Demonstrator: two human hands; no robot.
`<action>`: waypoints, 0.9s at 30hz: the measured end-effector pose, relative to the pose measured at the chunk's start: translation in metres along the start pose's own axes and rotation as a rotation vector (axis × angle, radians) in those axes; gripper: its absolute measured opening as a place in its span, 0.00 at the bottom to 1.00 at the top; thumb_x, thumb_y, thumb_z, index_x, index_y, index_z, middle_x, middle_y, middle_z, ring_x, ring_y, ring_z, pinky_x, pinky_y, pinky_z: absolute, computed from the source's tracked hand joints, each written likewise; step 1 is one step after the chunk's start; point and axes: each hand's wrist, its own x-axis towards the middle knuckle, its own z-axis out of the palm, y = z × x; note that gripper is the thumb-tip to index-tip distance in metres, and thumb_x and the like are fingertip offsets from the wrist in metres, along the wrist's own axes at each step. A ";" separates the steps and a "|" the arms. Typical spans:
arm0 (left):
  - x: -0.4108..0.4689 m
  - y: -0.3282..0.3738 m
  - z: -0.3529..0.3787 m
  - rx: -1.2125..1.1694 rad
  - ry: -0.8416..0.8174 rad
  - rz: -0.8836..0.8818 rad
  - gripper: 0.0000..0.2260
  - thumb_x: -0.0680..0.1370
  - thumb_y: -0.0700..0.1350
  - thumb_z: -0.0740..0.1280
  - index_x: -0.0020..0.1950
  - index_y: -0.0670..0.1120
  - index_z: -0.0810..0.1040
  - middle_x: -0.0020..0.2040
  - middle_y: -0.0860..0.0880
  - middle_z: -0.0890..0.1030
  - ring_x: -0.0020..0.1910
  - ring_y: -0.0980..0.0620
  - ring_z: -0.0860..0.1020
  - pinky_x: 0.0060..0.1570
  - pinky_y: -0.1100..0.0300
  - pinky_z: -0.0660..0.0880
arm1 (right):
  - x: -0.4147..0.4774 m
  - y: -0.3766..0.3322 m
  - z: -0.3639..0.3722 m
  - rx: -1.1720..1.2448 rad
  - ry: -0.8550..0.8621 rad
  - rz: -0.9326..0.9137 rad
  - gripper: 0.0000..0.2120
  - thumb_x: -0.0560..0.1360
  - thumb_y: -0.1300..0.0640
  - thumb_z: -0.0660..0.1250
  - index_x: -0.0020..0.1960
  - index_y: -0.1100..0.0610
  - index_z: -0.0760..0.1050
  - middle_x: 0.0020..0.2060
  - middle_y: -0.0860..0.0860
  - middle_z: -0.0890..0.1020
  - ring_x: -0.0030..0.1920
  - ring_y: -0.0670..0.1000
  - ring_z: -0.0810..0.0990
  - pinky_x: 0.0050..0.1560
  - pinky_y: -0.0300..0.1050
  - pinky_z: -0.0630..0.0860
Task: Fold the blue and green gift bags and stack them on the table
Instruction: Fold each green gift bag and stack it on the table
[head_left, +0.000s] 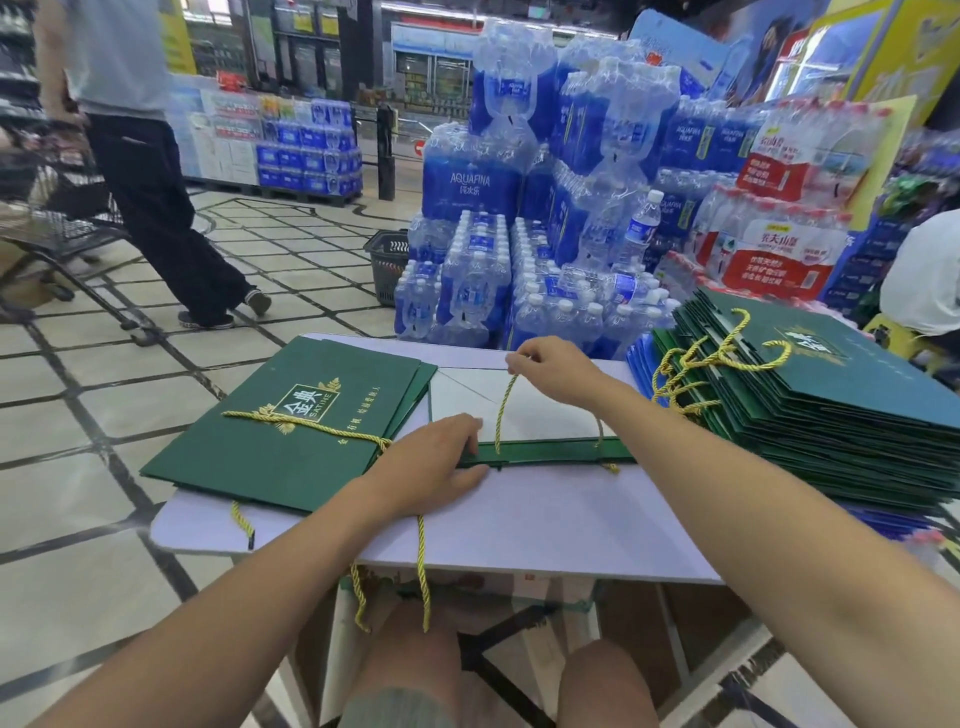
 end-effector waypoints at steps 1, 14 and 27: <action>0.000 -0.001 0.000 -0.013 -0.015 -0.030 0.16 0.80 0.59 0.67 0.61 0.52 0.69 0.68 0.54 0.77 0.61 0.51 0.78 0.57 0.53 0.76 | 0.006 0.004 0.006 -0.050 0.007 -0.005 0.17 0.84 0.44 0.60 0.48 0.53 0.83 0.34 0.46 0.78 0.35 0.49 0.75 0.36 0.45 0.69; 0.008 -0.008 -0.009 0.041 -0.138 -0.045 0.18 0.80 0.60 0.67 0.66 0.56 0.68 0.62 0.54 0.80 0.55 0.49 0.79 0.55 0.50 0.76 | 0.052 0.042 0.050 -0.228 0.017 0.022 0.22 0.83 0.40 0.57 0.42 0.51 0.80 0.41 0.47 0.82 0.45 0.50 0.79 0.41 0.48 0.73; 0.044 0.010 -0.048 0.320 0.026 0.067 0.12 0.85 0.60 0.56 0.61 0.57 0.74 0.52 0.52 0.83 0.50 0.46 0.79 0.46 0.51 0.76 | -0.069 0.050 -0.006 -0.529 -0.011 -0.289 0.25 0.78 0.54 0.64 0.75 0.43 0.70 0.71 0.44 0.75 0.69 0.52 0.73 0.62 0.52 0.75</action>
